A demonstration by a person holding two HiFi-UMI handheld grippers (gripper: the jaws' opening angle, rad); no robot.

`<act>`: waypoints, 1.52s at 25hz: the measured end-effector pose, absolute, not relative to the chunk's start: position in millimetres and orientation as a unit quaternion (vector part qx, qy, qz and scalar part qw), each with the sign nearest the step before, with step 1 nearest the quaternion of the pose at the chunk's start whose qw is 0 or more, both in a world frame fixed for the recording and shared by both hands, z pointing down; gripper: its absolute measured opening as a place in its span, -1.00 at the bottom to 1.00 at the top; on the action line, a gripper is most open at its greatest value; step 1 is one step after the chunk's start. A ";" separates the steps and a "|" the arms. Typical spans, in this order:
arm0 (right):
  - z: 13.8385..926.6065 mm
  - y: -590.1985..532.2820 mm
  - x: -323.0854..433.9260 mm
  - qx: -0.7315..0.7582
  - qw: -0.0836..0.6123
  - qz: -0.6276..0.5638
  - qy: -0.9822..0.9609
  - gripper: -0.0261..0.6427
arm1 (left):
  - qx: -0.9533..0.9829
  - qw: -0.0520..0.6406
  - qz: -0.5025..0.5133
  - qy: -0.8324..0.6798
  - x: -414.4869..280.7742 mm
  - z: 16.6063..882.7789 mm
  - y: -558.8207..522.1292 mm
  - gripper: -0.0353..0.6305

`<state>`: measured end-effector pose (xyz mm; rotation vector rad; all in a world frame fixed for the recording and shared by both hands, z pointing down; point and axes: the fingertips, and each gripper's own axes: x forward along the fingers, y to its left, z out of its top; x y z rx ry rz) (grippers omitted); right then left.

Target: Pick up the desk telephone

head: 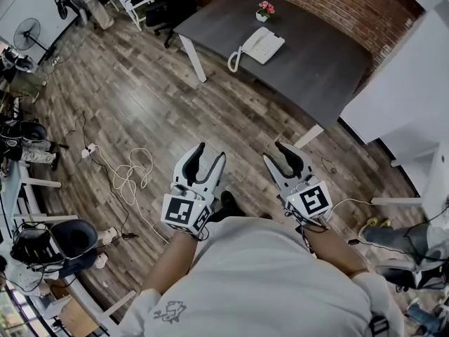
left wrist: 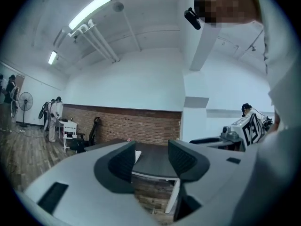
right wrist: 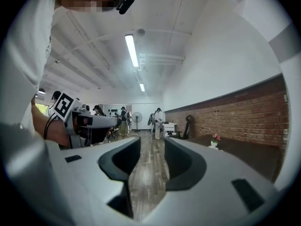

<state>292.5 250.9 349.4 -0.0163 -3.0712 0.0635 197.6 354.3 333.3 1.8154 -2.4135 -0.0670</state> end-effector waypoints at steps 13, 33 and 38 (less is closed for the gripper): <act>344.2 266.8 177.1 0.037 0.047 0.008 -0.998 -0.28 | 0.638 0.062 -0.036 -0.767 85.2 329.8 364.6 0.06; 353.1 238.7 64.9 -0.017 0.034 0.038 -0.999 -0.29 | 0.617 0.072 -0.027 -0.783 2.2 341.9 333.0 0.11; 355.8 192.3 34.8 -0.026 0.031 0.048 -0.998 -0.29 | 0.611 0.084 -0.031 -0.787 -29.5 349.7 289.6 0.12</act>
